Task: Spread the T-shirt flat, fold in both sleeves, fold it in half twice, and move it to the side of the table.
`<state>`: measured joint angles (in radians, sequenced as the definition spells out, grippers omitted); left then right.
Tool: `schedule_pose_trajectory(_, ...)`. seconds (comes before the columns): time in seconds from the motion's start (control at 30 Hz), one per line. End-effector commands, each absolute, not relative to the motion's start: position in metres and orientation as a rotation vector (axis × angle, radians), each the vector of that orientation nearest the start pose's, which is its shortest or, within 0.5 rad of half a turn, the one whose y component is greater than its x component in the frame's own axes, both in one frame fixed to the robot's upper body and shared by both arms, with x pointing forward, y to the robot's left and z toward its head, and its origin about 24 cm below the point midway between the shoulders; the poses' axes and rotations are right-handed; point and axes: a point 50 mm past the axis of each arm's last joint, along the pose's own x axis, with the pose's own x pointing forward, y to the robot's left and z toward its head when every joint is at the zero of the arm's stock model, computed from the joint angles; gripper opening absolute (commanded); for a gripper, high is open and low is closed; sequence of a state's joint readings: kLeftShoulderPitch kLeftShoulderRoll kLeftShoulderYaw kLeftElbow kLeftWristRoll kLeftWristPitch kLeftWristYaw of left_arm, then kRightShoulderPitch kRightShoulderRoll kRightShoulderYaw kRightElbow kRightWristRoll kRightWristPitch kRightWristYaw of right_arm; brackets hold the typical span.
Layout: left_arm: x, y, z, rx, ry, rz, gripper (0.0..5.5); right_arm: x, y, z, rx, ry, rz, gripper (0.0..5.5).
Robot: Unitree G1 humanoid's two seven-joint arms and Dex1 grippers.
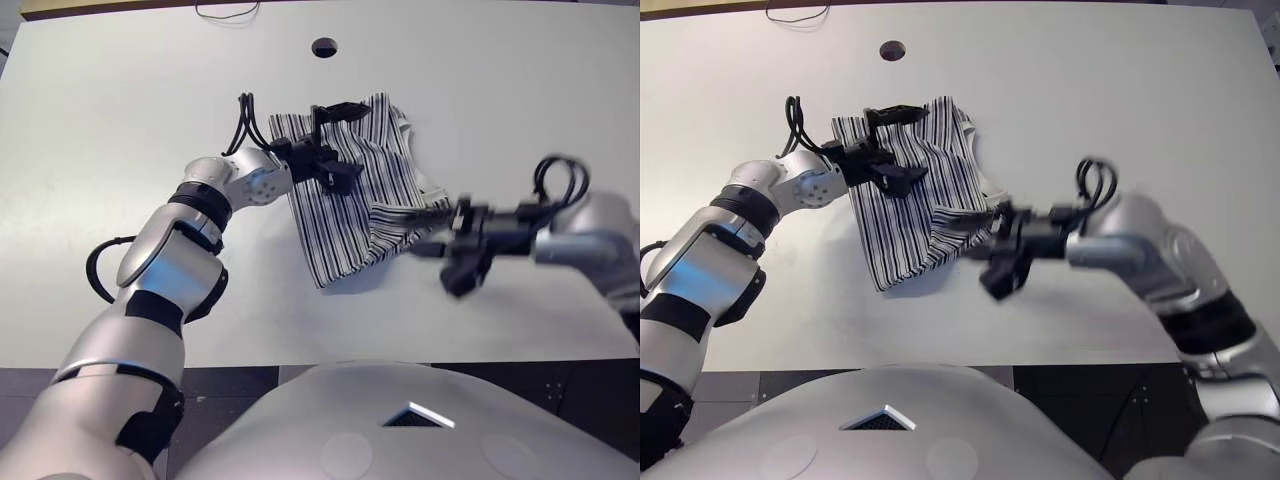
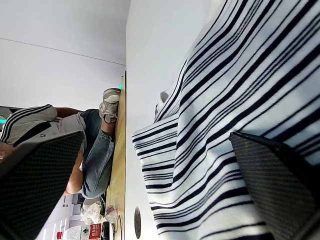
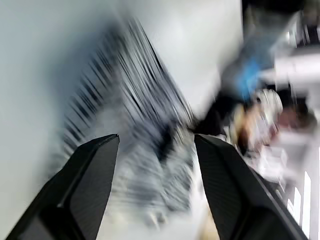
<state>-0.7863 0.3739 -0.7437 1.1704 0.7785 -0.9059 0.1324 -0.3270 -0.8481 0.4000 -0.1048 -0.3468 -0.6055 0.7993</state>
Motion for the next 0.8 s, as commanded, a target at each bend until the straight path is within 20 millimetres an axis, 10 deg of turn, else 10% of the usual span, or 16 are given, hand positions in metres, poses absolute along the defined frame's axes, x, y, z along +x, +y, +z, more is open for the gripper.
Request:
schedule_pose_trajectory(0.03,0.287,0.132,-0.019,1.334,-0.219,-1.218,5.47,0.269,-0.153,0.102,-1.438,-0.31,1.288,2.79)
schedule_pose_trajectory(0.37,0.287,0.128,-0.02,1.324,-0.222,-1.226,5.47,0.284,-0.102,0.069,-1.356,-0.396,1.301,2.79)
schedule_pose_trajectory(0.8,0.283,0.129,-0.023,1.314,-0.209,-1.244,5.47,0.296,-0.119,0.047,-1.395,-0.298,1.281,2.79)
